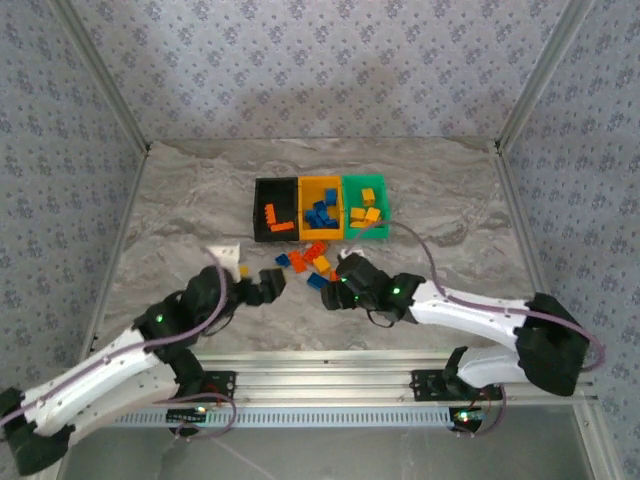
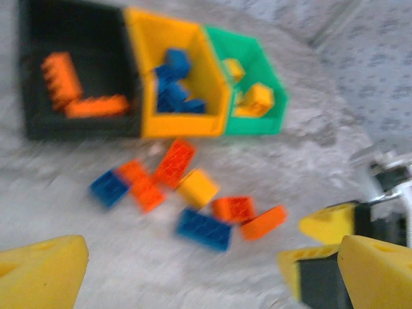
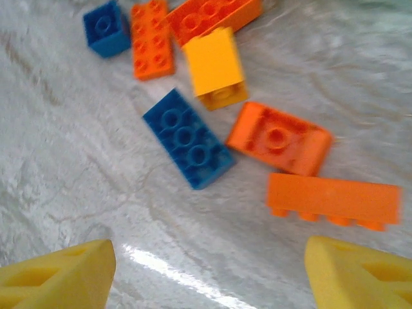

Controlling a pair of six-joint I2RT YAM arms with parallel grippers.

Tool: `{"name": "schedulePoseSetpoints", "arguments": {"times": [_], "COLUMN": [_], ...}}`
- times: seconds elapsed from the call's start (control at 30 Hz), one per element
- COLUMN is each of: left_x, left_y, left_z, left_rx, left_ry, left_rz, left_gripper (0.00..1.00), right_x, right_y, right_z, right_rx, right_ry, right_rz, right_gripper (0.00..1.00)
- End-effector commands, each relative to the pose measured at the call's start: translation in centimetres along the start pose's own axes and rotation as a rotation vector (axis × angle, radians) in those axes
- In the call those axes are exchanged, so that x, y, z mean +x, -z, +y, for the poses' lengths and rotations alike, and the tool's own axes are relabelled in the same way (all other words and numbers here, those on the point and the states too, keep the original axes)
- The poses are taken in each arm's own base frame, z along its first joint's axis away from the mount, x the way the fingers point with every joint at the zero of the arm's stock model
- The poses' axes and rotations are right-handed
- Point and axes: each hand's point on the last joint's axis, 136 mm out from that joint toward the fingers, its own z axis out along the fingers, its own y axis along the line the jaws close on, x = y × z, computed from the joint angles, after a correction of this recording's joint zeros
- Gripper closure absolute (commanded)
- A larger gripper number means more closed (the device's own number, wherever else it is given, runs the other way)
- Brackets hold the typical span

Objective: Sort the legos into containers by color

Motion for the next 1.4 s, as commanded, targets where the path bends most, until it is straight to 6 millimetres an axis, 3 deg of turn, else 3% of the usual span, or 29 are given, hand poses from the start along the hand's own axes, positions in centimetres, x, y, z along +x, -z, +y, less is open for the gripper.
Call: {"name": "schedulePoseSetpoints", "arguments": {"times": [0.0,0.17,0.47,0.6,0.83,1.03,1.37], "left_x": [3.1,3.6,3.3,3.1,2.6,2.6,2.7], "left_y": [1.0,2.2,2.0,1.8,2.0,1.6,0.8], "left_z": [5.1,7.1,6.8,6.4,6.3,5.9,5.4], "left_rx": [-0.120,-0.126,-0.180,-0.178,-0.176,-0.159,-0.147], "left_ry": [0.112,0.179,0.088,0.066,0.052,0.058,0.052], "left_rz": [0.007,-0.057,-0.003,0.008,-0.006,-0.007,0.011], "left_gripper": [0.00,0.01,0.01,0.01,0.01,0.01,0.00], "right_x": [0.4,0.1,-1.5,-1.2,1.3,1.3,0.2], "right_y": [-1.1,-3.6,-7.6,-8.8,-8.3,-8.6,-10.1], "right_z": [2.1,3.1,1.3,0.9,2.8,0.7,1.0], "right_rx": [-0.021,0.011,0.096,0.119,0.103,0.258,0.249], "right_ry": [0.095,0.149,0.157,0.170,0.201,0.151,0.149], "right_rz": [0.051,0.096,0.155,0.184,0.223,0.219,0.165], "right_gripper": [0.22,0.23,0.28,0.31,0.35,0.34,0.62]}}
